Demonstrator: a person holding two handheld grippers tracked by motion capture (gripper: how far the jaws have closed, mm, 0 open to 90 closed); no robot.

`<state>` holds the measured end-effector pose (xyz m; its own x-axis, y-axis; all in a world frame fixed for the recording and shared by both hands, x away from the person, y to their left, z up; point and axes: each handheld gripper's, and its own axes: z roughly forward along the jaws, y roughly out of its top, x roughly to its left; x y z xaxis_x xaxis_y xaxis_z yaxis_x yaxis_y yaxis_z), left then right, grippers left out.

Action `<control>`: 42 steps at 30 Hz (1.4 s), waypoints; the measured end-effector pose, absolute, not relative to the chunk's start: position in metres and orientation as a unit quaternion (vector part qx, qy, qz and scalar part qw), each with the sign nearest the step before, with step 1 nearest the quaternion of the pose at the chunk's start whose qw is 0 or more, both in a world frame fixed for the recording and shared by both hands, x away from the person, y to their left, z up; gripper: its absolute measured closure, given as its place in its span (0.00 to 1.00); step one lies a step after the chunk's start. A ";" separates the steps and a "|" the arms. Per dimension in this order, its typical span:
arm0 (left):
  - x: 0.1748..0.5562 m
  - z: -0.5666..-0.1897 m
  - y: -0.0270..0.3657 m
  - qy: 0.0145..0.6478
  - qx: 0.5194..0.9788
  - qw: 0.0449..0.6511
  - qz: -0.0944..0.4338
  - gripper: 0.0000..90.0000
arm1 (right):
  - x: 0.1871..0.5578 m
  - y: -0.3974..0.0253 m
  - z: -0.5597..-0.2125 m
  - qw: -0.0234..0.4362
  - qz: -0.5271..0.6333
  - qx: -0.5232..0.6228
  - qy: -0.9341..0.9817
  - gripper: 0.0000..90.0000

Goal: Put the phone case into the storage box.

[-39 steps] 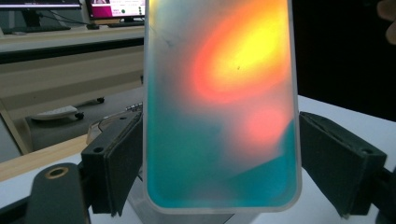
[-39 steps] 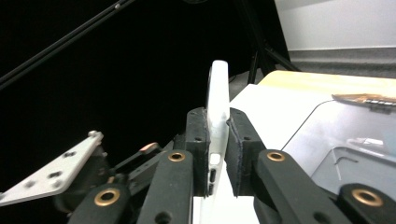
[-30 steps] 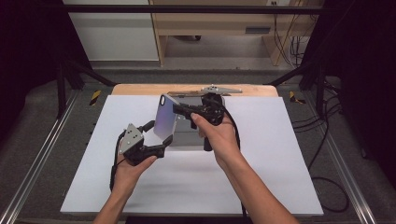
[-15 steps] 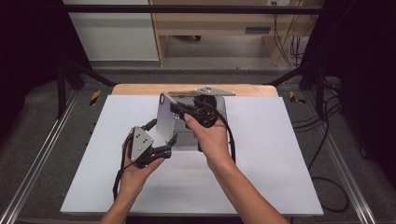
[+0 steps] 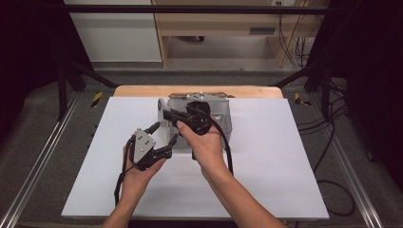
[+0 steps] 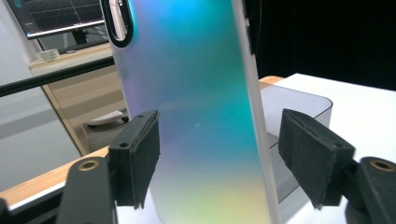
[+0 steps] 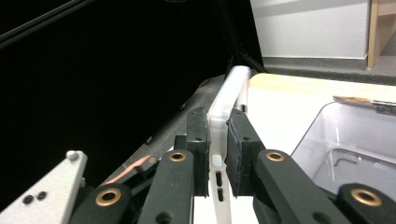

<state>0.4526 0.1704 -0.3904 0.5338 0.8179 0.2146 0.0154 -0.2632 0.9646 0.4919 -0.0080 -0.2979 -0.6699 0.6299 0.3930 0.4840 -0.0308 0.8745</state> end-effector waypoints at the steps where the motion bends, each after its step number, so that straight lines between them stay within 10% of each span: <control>1: 0.452 -0.391 0.171 0.300 0.698 0.527 0.381 0.35 | 0.491 -0.006 -0.298 0.062 0.595 0.401 0.694 0.90; 42: 0.450 -0.396 0.188 0.326 0.685 0.522 0.389 0.90 | 0.494 0.003 -0.304 0.066 0.585 0.424 0.688 0.89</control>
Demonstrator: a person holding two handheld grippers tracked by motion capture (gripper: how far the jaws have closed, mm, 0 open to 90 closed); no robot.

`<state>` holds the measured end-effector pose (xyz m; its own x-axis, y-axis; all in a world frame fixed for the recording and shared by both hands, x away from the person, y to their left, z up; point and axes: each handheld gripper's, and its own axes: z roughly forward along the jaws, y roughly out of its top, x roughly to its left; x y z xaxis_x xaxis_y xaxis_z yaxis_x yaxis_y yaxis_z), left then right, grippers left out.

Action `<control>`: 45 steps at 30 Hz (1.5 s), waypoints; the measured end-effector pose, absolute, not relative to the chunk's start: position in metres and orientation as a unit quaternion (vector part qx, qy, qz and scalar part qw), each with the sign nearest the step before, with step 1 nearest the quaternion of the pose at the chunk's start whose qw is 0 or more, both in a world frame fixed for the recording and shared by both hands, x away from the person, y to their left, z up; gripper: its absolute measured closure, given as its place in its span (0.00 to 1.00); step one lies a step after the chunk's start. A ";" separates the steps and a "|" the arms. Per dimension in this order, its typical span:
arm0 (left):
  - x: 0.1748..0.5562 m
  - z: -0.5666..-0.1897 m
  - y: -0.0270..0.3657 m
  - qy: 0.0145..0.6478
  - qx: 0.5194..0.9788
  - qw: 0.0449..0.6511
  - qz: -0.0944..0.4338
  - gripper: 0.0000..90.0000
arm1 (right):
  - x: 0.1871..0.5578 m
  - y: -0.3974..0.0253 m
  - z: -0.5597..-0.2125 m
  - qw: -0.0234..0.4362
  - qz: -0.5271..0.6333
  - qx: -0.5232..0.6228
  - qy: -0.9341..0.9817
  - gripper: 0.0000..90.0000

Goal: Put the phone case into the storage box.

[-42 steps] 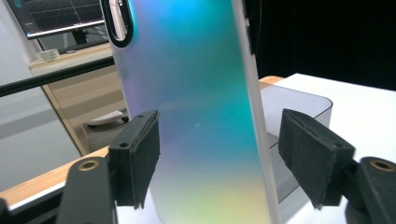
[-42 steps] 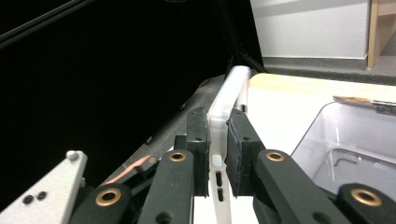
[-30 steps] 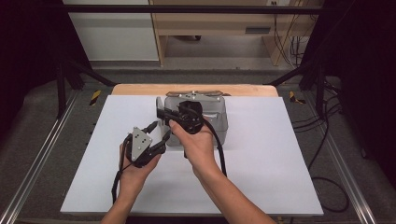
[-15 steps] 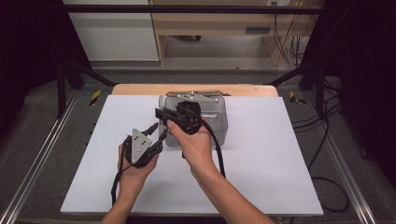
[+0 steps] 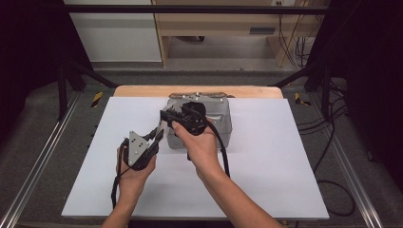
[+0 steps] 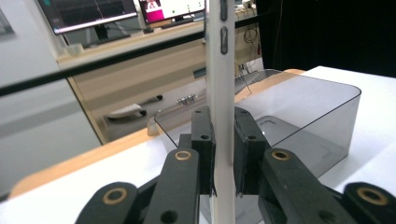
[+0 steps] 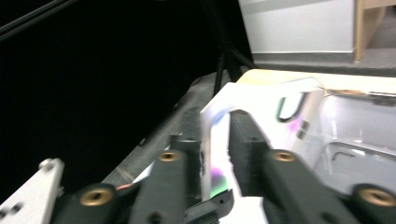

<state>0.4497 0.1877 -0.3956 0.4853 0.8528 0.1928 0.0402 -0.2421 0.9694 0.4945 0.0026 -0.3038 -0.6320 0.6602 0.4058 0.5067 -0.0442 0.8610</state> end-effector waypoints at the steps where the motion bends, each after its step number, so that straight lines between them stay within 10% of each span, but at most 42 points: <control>1: 0.450 -0.396 0.188 0.326 0.685 0.522 0.389 0.90 | 0.494 0.003 -0.304 0.066 0.585 0.424 0.688 0.89; 45: 0.458 -0.393 0.214 0.396 0.655 0.569 0.300 0.90 | 0.501 -0.017 -0.321 0.124 0.558 0.424 0.703 0.79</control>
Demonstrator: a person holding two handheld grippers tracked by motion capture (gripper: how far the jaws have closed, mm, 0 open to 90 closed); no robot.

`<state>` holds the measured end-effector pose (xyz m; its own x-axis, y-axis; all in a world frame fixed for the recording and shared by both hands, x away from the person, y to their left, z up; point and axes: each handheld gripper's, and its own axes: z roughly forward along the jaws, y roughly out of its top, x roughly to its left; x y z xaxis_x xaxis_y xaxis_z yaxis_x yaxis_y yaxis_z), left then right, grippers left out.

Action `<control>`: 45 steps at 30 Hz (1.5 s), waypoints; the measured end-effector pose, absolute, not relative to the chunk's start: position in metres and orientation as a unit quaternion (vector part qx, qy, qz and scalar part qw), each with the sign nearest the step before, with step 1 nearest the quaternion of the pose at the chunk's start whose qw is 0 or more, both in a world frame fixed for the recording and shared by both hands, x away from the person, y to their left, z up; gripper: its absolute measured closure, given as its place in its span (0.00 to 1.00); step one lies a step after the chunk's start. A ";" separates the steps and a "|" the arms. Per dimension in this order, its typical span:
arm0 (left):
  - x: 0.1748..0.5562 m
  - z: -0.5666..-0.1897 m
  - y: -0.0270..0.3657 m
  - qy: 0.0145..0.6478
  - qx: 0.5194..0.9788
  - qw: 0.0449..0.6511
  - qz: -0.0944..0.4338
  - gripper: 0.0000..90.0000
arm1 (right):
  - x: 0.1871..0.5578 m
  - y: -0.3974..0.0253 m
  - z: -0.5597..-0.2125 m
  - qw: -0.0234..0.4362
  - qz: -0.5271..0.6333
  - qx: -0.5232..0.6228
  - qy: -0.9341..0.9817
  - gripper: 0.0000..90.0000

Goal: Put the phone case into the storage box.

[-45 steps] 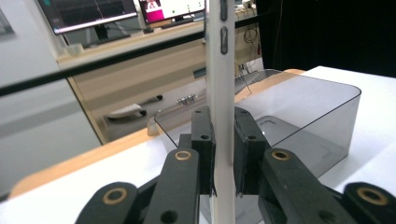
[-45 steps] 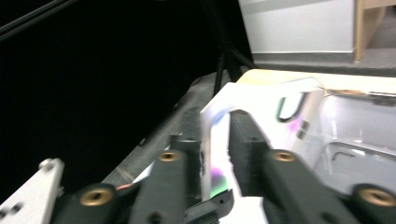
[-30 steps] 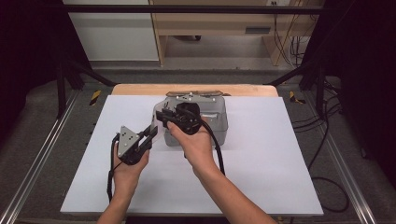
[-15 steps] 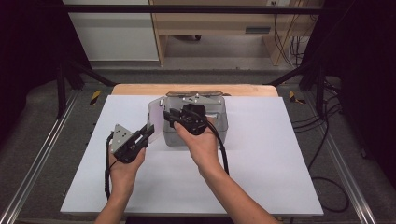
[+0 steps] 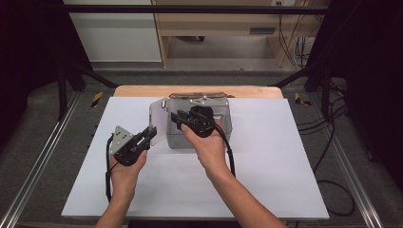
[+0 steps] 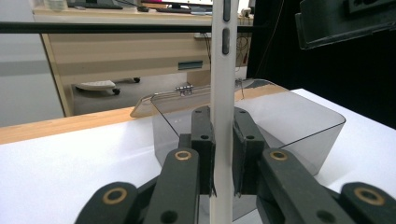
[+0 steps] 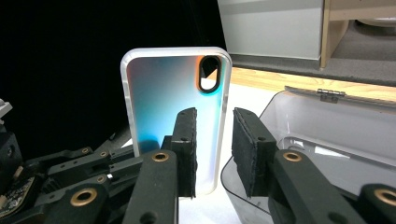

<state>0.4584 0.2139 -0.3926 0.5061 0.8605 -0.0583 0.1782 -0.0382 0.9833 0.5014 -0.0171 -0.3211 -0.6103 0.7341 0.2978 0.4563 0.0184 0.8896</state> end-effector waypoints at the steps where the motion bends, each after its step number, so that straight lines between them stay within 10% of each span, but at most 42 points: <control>1: 0.458 -0.392 0.214 0.396 0.655 0.569 0.300 0.90 | 0.501 -0.017 -0.321 0.126 0.557 0.423 0.703 0.79; 15: 0.459 -0.386 0.224 0.414 0.641 0.589 0.268 0.90 | 0.484 -0.074 -0.331 0.264 0.525 0.331 0.738 0.62; 28: 0.465 -0.372 0.217 0.412 0.656 0.581 0.249 0.90 | 0.445 -0.190 -0.388 0.323 0.491 0.375 0.717 0.16; 45: 0.527 -0.304 0.161 0.426 0.730 0.479 0.236 0.90 | 0.411 -0.237 -0.437 0.352 0.492 0.378 0.701 0.09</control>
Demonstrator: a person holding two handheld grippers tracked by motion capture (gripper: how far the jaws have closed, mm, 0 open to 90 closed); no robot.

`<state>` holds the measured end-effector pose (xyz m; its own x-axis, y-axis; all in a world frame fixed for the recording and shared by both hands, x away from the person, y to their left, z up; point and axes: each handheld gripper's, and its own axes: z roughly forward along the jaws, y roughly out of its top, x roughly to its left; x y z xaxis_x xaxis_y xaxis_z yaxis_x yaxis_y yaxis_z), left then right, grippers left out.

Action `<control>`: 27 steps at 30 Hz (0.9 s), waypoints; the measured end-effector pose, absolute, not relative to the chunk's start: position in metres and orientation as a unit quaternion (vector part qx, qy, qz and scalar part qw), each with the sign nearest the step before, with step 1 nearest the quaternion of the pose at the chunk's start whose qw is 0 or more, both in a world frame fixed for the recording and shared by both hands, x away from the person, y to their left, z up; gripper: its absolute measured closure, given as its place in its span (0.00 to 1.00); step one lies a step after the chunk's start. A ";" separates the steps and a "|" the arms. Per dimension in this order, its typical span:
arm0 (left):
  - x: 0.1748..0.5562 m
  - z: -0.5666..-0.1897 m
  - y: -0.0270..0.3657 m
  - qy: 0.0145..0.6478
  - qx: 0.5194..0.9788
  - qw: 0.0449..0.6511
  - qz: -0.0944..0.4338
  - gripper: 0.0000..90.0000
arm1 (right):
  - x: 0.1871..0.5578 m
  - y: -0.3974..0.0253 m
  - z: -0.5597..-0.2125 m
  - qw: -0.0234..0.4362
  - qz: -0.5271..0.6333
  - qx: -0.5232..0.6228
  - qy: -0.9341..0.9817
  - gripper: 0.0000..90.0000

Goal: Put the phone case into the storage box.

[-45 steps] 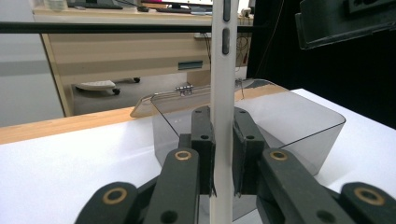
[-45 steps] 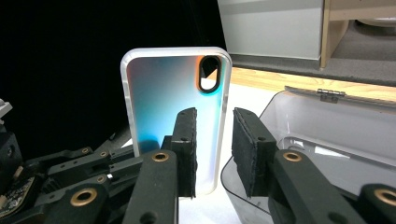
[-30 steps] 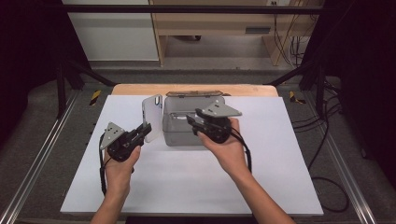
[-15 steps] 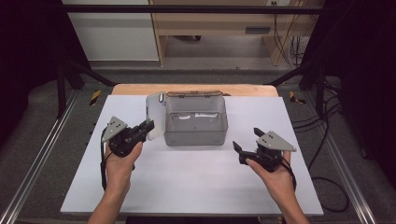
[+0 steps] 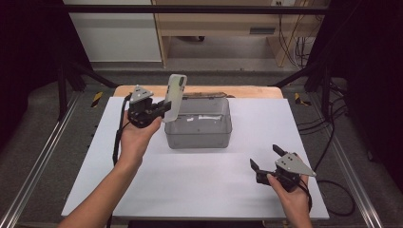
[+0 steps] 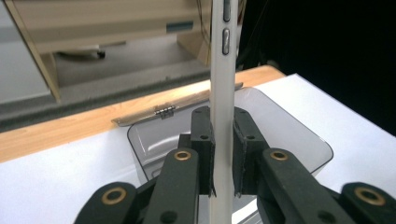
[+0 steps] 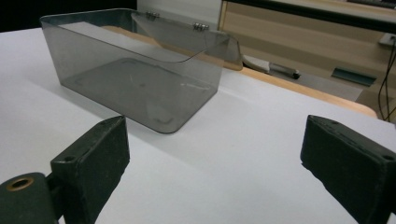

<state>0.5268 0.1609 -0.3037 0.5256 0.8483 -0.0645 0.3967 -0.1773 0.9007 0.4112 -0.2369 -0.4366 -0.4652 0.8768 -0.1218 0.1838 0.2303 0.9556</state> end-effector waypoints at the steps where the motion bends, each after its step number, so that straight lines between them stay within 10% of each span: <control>1: 0.531 -0.303 0.157 0.431 0.734 0.471 0.233 0.90 | 0.411 -0.239 -0.437 0.353 0.495 0.380 0.697 0.09; 27: 0.588 -0.321 0.140 0.532 0.741 0.352 0.211 0.90 | 0.402 -0.233 -0.440 0.354 0.495 0.364 0.705 0.09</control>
